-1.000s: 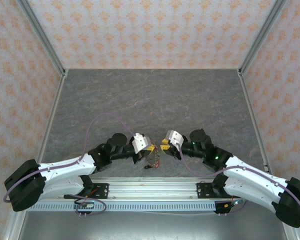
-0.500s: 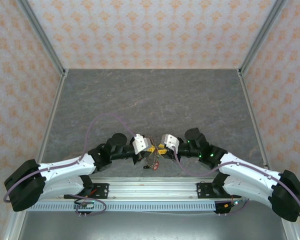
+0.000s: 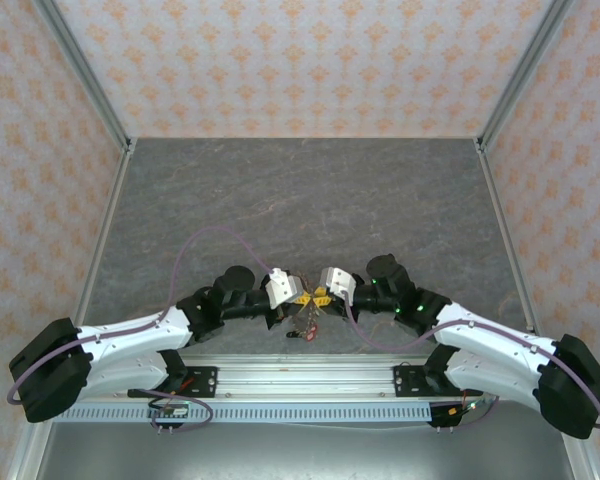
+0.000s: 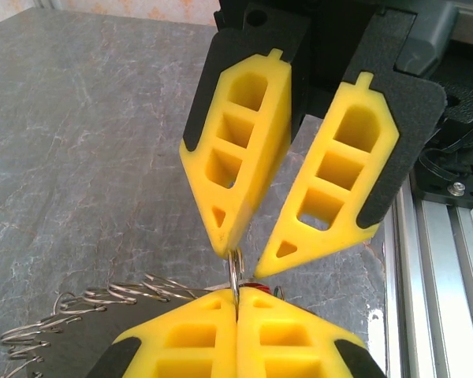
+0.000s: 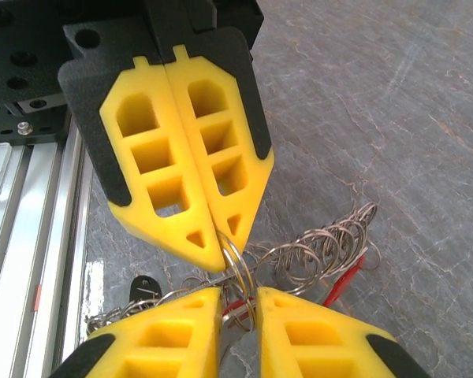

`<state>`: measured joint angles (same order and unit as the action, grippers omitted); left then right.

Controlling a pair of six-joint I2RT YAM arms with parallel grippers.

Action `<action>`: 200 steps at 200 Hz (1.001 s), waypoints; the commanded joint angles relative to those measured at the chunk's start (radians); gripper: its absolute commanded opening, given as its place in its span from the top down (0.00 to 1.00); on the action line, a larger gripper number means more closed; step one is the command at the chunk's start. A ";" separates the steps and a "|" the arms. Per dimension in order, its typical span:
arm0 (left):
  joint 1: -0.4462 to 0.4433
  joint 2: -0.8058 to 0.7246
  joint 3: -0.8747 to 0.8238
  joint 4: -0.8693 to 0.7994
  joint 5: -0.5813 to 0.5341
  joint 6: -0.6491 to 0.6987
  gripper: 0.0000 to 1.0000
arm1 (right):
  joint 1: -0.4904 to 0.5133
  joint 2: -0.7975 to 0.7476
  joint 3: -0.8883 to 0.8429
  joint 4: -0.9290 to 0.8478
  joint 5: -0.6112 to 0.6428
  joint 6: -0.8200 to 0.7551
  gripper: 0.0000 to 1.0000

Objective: Put the keys on the keyring

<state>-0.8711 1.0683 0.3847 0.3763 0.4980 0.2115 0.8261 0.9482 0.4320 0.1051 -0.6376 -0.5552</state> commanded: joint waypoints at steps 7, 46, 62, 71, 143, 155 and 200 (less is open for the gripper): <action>-0.006 -0.002 0.037 0.015 0.025 0.019 1.00 | -0.001 0.001 0.038 0.050 -0.038 -0.007 0.84; -0.007 -0.013 0.038 0.010 0.020 0.018 1.00 | -0.001 0.001 0.036 0.040 -0.052 0.001 0.95; -0.007 -0.017 0.038 0.007 0.017 0.018 1.00 | -0.001 0.001 0.036 0.030 -0.049 -0.002 0.96; -0.007 -0.019 0.038 0.007 0.015 0.017 1.00 | -0.001 0.000 0.039 0.021 -0.047 -0.005 0.99; -0.007 0.008 0.081 -0.088 0.000 0.038 0.91 | -0.001 0.010 0.120 -0.126 -0.063 -0.065 1.00; -0.008 0.021 0.097 -0.114 0.007 0.045 0.91 | -0.001 0.015 0.134 -0.154 -0.060 -0.073 1.00; -0.009 0.045 0.119 -0.134 -0.005 0.056 0.91 | -0.001 0.029 0.197 -0.249 -0.040 -0.098 1.00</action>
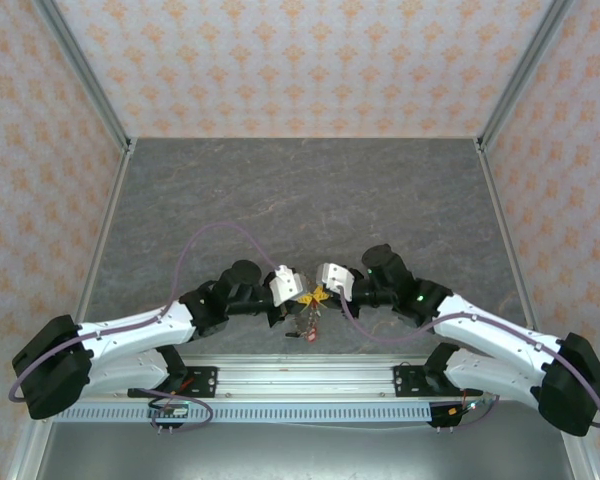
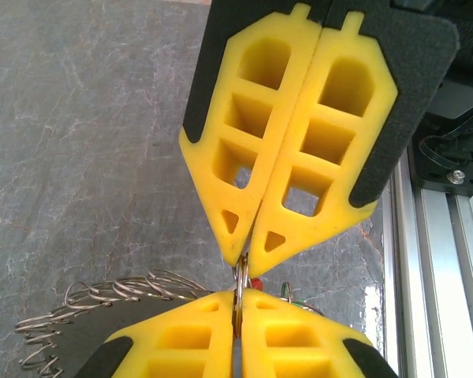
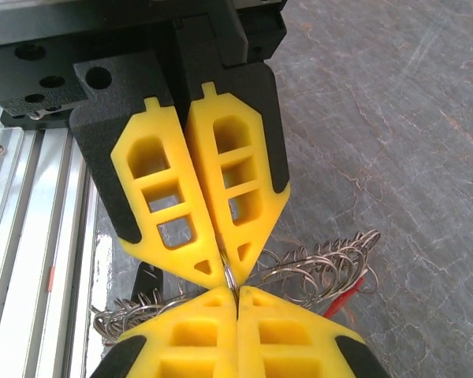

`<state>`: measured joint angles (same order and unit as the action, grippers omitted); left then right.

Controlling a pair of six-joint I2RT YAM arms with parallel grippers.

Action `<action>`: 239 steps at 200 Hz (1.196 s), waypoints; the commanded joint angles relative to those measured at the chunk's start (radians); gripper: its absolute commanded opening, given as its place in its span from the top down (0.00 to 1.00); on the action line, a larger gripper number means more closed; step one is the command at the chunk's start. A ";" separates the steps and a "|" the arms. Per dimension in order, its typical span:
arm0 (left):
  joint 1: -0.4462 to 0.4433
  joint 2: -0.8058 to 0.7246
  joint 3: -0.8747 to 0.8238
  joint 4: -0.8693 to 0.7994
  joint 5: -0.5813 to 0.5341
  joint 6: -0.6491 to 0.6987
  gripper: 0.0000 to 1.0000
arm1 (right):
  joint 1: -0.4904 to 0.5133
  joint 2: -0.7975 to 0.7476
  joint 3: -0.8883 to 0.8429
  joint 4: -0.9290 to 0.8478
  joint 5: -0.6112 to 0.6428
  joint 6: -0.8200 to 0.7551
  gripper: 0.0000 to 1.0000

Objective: Put the keys on the keyring

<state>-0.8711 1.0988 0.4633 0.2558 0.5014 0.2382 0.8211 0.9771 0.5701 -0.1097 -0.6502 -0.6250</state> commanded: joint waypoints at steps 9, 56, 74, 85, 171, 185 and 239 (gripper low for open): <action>-0.009 0.019 0.045 -0.013 -0.009 0.030 0.91 | 0.004 0.004 0.067 -0.042 -0.032 -0.027 1.00; -0.011 0.019 0.033 0.048 -0.021 0.009 1.00 | 0.004 0.002 0.075 -0.020 -0.060 0.012 1.00; -0.011 0.002 0.012 0.082 -0.023 -0.002 1.00 | 0.004 -0.023 0.028 0.026 -0.038 0.029 0.94; -0.012 -0.015 -0.006 0.107 -0.021 -0.007 1.00 | 0.004 -0.038 0.007 0.024 -0.032 0.031 0.94; -0.011 -0.075 -0.045 0.148 0.057 -0.010 1.00 | 0.004 -0.054 -0.106 0.203 -0.037 0.114 0.84; -0.011 -0.074 -0.045 0.149 0.058 -0.011 1.00 | 0.004 -0.054 -0.108 0.213 -0.045 0.119 0.84; -0.011 -0.076 -0.049 0.151 0.056 -0.013 1.00 | 0.004 -0.061 -0.122 0.240 -0.056 0.144 0.84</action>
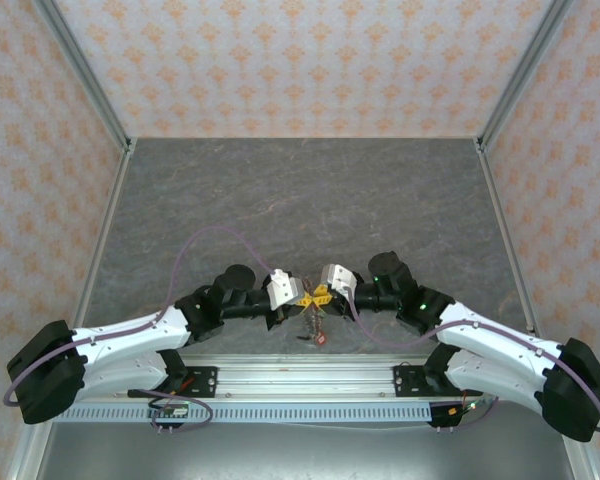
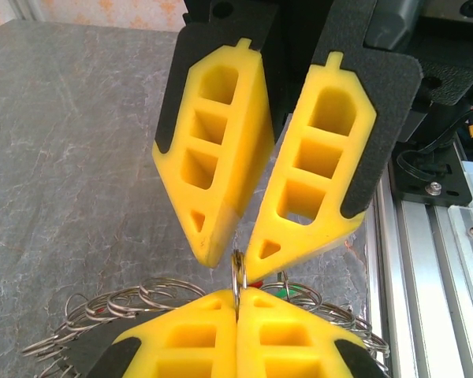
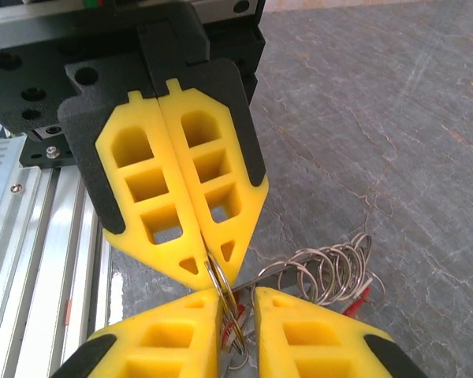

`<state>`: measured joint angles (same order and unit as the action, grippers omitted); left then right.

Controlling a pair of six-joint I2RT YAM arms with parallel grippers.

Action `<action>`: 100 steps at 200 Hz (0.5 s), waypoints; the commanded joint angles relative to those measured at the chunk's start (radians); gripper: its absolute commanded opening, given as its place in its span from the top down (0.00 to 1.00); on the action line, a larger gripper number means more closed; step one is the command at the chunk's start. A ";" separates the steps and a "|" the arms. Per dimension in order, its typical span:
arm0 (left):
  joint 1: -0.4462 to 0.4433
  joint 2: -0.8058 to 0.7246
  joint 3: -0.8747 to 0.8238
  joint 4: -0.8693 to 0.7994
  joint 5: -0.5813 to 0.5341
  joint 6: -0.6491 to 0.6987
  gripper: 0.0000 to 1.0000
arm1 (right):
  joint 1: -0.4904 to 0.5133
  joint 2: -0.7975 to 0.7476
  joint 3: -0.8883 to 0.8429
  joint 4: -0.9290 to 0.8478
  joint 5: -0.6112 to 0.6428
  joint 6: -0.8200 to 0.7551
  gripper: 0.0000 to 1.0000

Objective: Put the keys on the keyring

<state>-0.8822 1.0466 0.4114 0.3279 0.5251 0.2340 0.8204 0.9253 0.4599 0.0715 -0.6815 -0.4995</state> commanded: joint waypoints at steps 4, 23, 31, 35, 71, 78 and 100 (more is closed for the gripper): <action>0.000 -0.023 0.003 0.081 0.032 -0.009 1.00 | 0.005 -0.006 -0.011 0.056 -0.024 0.019 0.86; 0.000 -0.030 -0.001 0.083 0.025 -0.010 1.00 | 0.005 0.005 -0.005 0.036 -0.011 0.013 0.92; 0.000 -0.033 -0.002 0.082 0.016 -0.011 1.00 | 0.005 0.006 -0.002 0.031 -0.003 0.012 0.96; 0.000 -0.034 -0.003 0.080 0.009 -0.011 1.00 | 0.005 0.007 -0.001 0.029 0.001 0.011 0.97; 0.000 -0.017 0.030 -0.013 -0.041 0.010 0.89 | 0.005 0.026 0.063 -0.054 0.007 -0.038 1.00; 0.000 -0.007 0.041 -0.035 -0.044 0.016 0.88 | 0.005 0.039 0.091 -0.095 0.003 -0.058 1.00; 0.000 0.018 0.062 -0.065 -0.050 0.027 0.87 | 0.005 0.077 0.146 -0.181 -0.011 -0.106 1.00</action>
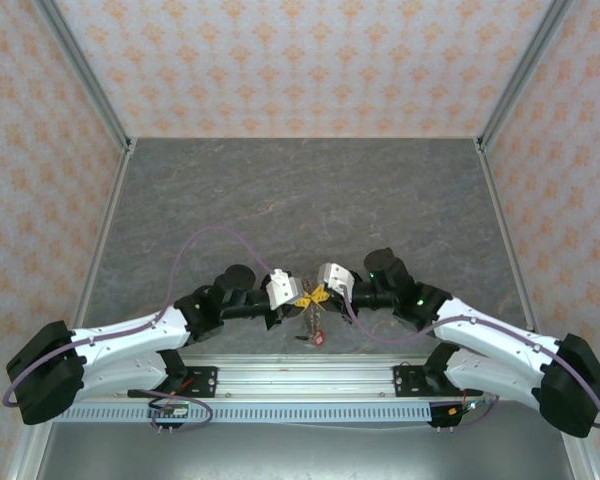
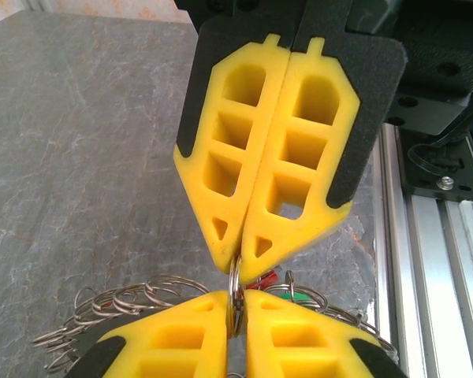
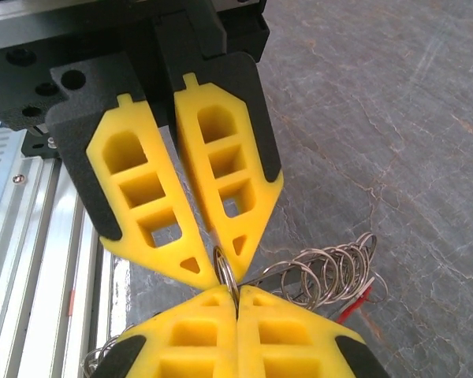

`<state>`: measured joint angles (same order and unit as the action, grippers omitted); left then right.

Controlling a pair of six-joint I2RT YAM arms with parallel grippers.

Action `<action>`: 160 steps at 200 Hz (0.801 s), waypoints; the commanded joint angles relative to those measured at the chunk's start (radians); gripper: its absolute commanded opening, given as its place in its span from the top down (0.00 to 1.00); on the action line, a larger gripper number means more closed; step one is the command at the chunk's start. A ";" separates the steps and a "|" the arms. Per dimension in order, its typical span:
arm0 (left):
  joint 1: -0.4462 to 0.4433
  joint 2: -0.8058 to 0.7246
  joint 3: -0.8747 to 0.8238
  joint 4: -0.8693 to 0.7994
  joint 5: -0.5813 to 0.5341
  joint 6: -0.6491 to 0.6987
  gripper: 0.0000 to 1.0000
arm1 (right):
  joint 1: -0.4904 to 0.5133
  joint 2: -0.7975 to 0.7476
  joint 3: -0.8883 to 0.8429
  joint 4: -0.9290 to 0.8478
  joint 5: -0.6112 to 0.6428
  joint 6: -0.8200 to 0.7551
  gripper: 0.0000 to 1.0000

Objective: Put the keys on the keyring

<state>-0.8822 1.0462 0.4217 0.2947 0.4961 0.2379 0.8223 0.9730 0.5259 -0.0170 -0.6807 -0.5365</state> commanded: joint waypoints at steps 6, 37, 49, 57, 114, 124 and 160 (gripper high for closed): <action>-0.001 0.024 0.056 -0.035 -0.022 0.023 0.87 | 0.003 0.036 0.089 -0.103 -0.014 -0.076 1.00; -0.003 0.029 0.070 -0.053 -0.029 0.028 0.90 | 0.003 0.057 0.122 -0.139 -0.019 -0.096 1.00; -0.004 0.028 0.075 -0.072 -0.039 0.033 0.96 | 0.003 0.053 0.129 -0.148 -0.022 -0.102 1.00; -0.004 0.026 0.079 -0.082 -0.045 0.034 1.00 | 0.003 0.048 0.128 -0.147 -0.019 -0.105 1.00; -0.004 -0.030 0.031 0.007 -0.022 0.015 1.00 | 0.003 -0.012 0.064 -0.126 0.043 -0.084 0.90; -0.004 -0.039 0.022 0.027 -0.006 0.011 1.00 | 0.003 -0.018 0.029 -0.067 0.038 -0.054 0.89; -0.004 -0.051 0.017 0.066 0.059 0.003 1.00 | -0.002 -0.014 -0.035 0.064 -0.006 0.003 0.89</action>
<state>-0.8841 1.0252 0.4431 0.2569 0.4980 0.2527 0.8242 0.9607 0.5262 -0.0551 -0.6617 -0.5831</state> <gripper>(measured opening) 0.043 0.114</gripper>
